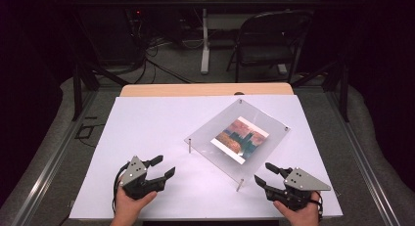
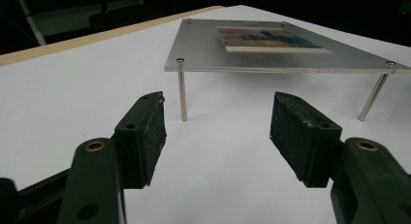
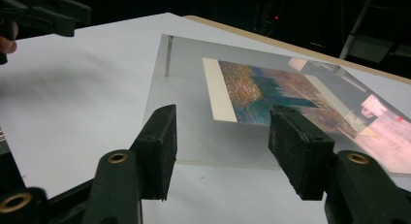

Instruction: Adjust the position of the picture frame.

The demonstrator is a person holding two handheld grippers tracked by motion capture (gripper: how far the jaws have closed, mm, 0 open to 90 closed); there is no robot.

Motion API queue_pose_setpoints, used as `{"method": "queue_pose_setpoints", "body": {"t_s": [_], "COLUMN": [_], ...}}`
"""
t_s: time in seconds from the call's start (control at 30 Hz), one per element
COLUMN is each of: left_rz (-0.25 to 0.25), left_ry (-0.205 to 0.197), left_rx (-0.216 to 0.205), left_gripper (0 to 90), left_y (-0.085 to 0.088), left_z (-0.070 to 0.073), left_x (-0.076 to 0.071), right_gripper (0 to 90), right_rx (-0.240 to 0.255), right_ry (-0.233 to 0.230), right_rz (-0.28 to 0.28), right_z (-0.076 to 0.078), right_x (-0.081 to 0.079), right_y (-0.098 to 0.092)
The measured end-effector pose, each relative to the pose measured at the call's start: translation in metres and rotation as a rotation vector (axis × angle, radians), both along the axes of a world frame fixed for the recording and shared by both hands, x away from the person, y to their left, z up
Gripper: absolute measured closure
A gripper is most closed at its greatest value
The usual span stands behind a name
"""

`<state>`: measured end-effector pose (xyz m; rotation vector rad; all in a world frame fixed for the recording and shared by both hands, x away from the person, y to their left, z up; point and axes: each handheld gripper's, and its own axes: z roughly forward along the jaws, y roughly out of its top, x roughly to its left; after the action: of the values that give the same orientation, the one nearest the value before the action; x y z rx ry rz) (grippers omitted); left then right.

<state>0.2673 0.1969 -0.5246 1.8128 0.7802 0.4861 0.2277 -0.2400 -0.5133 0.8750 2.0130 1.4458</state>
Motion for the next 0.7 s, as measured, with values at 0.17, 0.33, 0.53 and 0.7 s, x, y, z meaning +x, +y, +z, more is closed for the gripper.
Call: {"method": "queue_pose_setpoints", "body": {"t_s": [0.17, 0.33, 0.53, 0.7], "left_rz": [0.002, 0.004, 0.017, 0.023], "left_ry": [0.019, 0.048, 0.079, 0.094], "left_rx": [0.007, -0.033, -0.027, -0.050], "left_gripper": [39.8, 40.1, 42.0, 46.3], "left_y": [-0.001, 0.000, -0.004, -0.008], "left_z": [-0.001, -0.003, -0.004, -0.001], "left_x": [0.001, 0.009, 0.023, 0.036], "right_gripper": [42.1, 43.1, 45.5, 48.8], "right_rx": [0.006, -0.005, -0.009, -0.012], "right_ry": [-0.011, -0.011, -0.002, 0.003], "right_rz": [-0.003, -0.009, -0.024, -0.040], "right_z": [0.002, 0.002, 0.002, 0.002], "right_x": [-0.002, -0.002, -0.002, -0.003], "right_y": [-0.002, 0.000, 0.000, -0.002]}}
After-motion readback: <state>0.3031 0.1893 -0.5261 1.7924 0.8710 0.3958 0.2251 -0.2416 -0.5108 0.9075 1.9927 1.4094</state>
